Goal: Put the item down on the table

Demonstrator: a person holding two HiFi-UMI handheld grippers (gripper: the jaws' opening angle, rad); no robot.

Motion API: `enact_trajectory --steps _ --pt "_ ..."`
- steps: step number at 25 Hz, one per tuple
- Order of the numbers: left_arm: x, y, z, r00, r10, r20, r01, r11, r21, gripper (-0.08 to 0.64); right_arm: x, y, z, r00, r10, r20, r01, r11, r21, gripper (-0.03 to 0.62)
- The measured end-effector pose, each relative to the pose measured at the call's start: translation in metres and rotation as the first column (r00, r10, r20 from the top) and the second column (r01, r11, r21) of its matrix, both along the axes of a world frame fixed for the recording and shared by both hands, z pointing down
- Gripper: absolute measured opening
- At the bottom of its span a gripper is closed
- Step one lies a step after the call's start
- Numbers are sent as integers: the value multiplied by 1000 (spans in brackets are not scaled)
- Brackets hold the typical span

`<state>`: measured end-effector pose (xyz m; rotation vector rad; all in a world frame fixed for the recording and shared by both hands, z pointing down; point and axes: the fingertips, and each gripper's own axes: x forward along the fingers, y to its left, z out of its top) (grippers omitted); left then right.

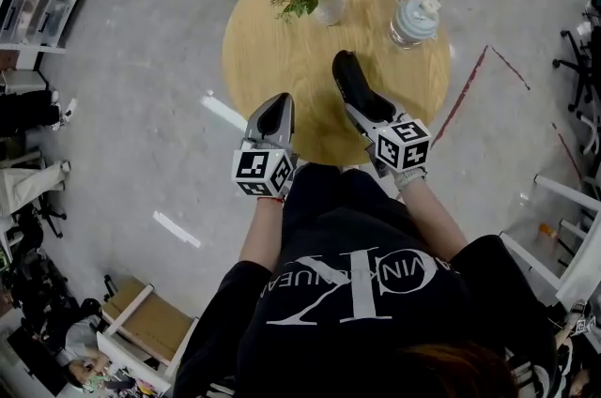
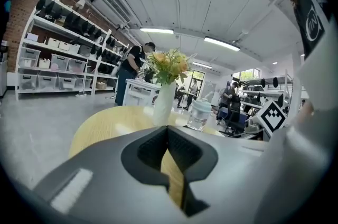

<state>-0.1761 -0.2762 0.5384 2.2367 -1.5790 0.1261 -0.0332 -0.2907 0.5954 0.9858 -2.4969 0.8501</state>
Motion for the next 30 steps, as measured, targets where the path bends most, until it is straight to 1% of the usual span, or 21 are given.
enact_trajectory --steps 9,18,25,30 --pt "6 -3 9 1000 20 -7 -20 1000 -20 12 2 4 14 997 -41 -60 40 999 -22 265" --pt "8 0 11 1000 23 -14 -23 999 -27 12 11 -1 15 995 -5 -96 4 1000 -12 265" --pt "10 5 10 1000 22 -15 -23 999 -29 12 19 -1 10 996 12 -90 -12 1000 -4 265" --pt "11 5 9 1000 21 -19 -21 1000 -23 12 24 -6 0 997 32 -73 -31 999 17 267"
